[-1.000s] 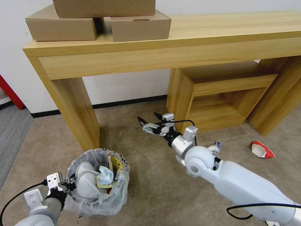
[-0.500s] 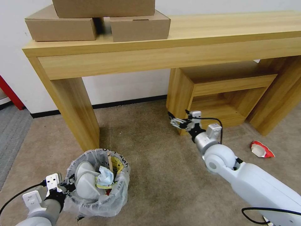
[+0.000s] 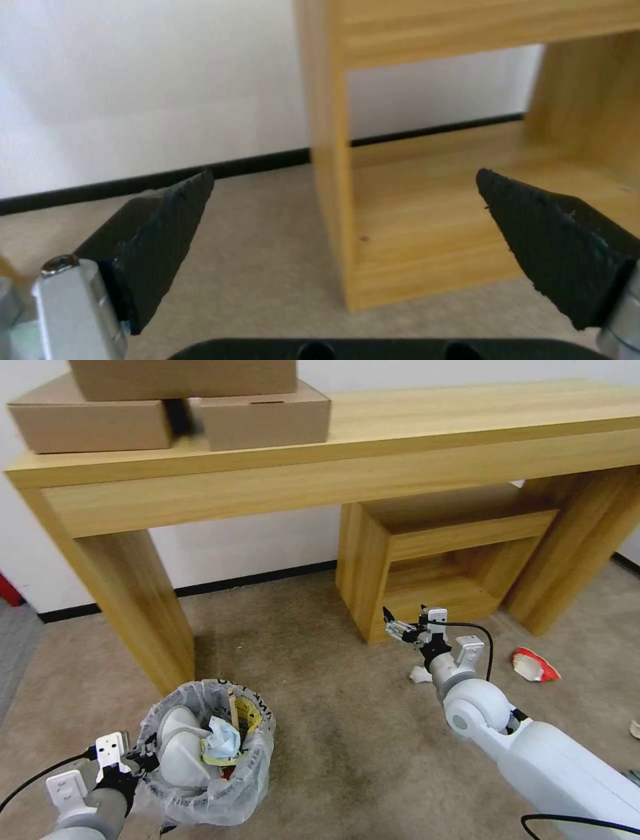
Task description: Pick up the trash bin and place the garbage on the floor into it.
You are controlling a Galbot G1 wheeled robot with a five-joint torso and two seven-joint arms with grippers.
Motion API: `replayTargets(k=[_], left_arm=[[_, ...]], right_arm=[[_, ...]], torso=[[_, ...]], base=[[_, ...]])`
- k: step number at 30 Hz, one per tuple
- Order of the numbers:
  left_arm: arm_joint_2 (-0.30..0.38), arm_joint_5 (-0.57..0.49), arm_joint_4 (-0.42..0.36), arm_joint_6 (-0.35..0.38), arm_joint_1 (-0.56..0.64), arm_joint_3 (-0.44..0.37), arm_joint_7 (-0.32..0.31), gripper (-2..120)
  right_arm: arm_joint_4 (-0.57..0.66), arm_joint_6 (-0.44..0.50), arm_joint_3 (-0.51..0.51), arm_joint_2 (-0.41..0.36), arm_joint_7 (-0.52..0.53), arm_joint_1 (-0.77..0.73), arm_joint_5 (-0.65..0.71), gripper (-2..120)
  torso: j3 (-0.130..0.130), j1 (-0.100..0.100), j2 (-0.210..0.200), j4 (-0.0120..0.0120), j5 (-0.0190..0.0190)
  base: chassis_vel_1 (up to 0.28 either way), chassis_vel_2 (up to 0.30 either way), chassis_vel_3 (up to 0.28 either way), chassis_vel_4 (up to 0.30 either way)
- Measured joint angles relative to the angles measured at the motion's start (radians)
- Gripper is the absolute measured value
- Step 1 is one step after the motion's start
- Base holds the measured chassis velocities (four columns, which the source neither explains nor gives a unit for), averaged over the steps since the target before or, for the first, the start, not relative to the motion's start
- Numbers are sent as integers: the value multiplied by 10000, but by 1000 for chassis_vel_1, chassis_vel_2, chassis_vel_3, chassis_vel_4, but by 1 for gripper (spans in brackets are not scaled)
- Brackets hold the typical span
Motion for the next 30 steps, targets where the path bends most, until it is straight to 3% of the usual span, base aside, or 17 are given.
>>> replayTargets(k=[25, 30], left_arm=[[-162, 122, 38, -84, 43, -5, 29, 1], [-168, 118, 163, -84, -52, -24, -11, 1]], right_arm=[[-254, 592, 26, 166, -175, -284, -459, 100], [-365, 773, -73, 277, -224, -219, -548, 100]], torso=[[0, 1, 0, -6, -1], [0, 0, 0, 3, -1]], base=[[-104, -104, -102, -109], [-7, -11, -14, -9]])
